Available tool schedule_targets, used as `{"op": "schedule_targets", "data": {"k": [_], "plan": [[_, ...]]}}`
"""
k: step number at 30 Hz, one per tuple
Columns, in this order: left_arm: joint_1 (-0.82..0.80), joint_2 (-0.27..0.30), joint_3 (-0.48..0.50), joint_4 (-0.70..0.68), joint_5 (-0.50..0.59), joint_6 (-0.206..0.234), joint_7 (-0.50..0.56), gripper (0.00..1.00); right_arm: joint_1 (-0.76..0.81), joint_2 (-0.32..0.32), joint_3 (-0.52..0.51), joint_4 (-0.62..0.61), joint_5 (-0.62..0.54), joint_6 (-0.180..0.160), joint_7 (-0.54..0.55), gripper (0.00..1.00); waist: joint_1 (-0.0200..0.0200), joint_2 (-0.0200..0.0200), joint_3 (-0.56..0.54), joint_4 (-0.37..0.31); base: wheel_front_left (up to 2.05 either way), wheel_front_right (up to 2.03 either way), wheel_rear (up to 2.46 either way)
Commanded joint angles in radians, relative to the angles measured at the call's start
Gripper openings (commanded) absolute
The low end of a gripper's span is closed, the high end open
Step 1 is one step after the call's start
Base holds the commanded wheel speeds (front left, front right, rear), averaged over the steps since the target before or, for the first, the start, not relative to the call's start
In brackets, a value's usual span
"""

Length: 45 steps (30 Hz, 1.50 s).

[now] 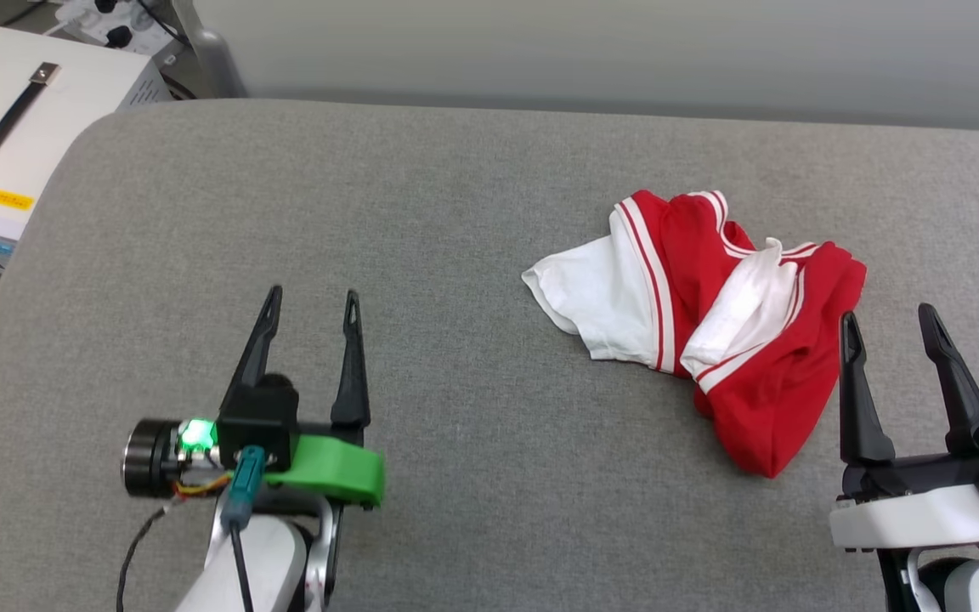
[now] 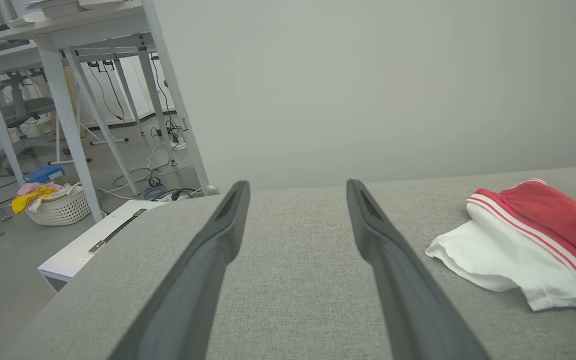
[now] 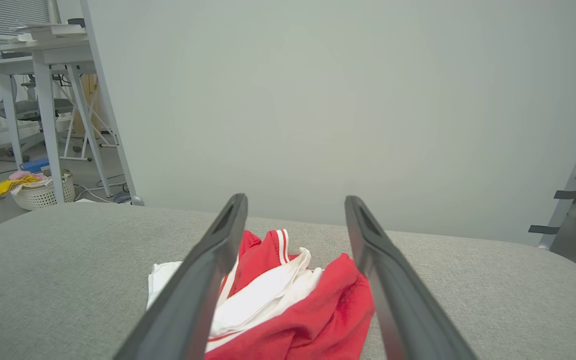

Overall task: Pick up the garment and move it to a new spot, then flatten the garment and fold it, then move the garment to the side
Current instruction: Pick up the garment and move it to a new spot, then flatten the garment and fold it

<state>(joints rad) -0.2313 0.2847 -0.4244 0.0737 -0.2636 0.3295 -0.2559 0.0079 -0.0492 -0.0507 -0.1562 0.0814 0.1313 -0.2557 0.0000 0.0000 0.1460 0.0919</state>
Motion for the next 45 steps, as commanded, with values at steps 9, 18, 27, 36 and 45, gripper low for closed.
{"op": "schedule_targets", "data": {"k": [9,18,27,36,45], "plan": [[0.151,-0.073,0.12,-0.023,0.078,-0.055,-0.006,1.0,0.065,-0.001,-0.003,0.04,-0.001,-0.001,-0.006,1.0,0.0,0.0,-0.06,0.006,0.0,0.0,0.0],[0.229,-0.134,0.224,-0.027,0.142,-0.123,-0.006,1.0,0.095,-0.001,-0.004,0.064,0.011,-0.001,-0.006,1.0,0.0,0.0,-0.08,0.009,0.0,0.0,0.0],[0.216,-0.148,0.265,-0.013,0.174,-0.175,-0.006,1.0,0.085,-0.001,0.007,0.067,0.013,-0.001,-0.006,1.0,0.0,0.0,-0.08,0.0,0.0,0.0,0.0],[0.002,-0.093,0.257,0.045,0.181,-0.333,-0.006,1.0,0.042,-0.001,0.021,0.051,-0.003,-0.001,-0.006,1.0,0.0,0.0,-0.027,-0.025,0.0,0.0,0.0],[-0.339,-0.049,0.188,0.229,0.158,-0.443,0.044,1.0,-0.029,-0.001,0.049,0.032,-0.025,-0.001,-0.006,1.0,0.0,0.0,0.06,-0.077,0.0,0.0,0.0]]}}
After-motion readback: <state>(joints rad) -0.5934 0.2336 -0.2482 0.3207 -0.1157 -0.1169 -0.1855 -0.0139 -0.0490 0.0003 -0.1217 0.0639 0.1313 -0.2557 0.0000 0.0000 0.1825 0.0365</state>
